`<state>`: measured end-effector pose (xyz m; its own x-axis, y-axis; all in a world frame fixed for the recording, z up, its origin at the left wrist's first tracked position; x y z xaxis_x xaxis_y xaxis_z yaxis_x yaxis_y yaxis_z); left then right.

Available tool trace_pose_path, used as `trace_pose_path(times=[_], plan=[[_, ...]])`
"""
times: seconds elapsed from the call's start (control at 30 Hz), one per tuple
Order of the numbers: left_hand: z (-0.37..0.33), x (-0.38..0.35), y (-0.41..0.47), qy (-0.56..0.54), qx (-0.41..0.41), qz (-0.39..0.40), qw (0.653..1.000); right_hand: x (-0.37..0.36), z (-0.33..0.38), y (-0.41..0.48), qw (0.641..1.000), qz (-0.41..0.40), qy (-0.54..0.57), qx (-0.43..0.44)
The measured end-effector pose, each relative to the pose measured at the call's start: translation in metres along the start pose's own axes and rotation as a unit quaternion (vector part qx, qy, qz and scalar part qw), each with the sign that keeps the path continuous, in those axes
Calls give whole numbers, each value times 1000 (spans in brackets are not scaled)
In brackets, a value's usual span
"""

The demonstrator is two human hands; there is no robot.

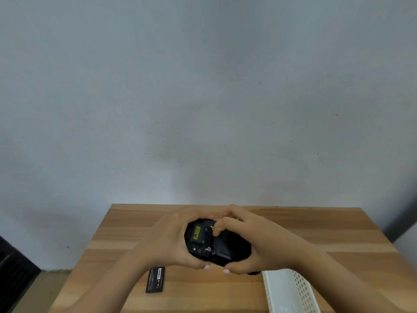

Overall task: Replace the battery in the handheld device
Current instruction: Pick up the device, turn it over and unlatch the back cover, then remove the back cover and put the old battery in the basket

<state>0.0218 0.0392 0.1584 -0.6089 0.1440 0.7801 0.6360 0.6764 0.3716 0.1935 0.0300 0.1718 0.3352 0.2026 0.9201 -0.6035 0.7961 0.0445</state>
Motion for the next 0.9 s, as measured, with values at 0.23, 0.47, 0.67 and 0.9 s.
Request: trace_pose_path(times=[0.23,0.47,0.67,0.9], plan=[[20,5,-13,16,45,-47,998,-5,-12,-17,963,-145,228,-30],[28,2,-19,1,46,-65,997,-2,-25,-25,829,-182,527,-47],[42,6,-35,-16,69,-97,993,-28,-41,-22,461,-150,860,-160],[48,13,-66,-27,118,-98,988,-114,-79,-22,397,-162,831,-356]])
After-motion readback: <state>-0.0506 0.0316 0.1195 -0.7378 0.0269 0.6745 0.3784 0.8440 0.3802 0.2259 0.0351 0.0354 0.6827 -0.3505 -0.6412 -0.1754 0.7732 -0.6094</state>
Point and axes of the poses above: each hand's wrist, its own y-axis towards the middle knuckle, its own x-axis out of the back of the hand, z = x × y, the point moved 5 cm from there along y, towards the middle knuckle, and after that the axes turned 13 degrees about -x, right-handed, at the moved point
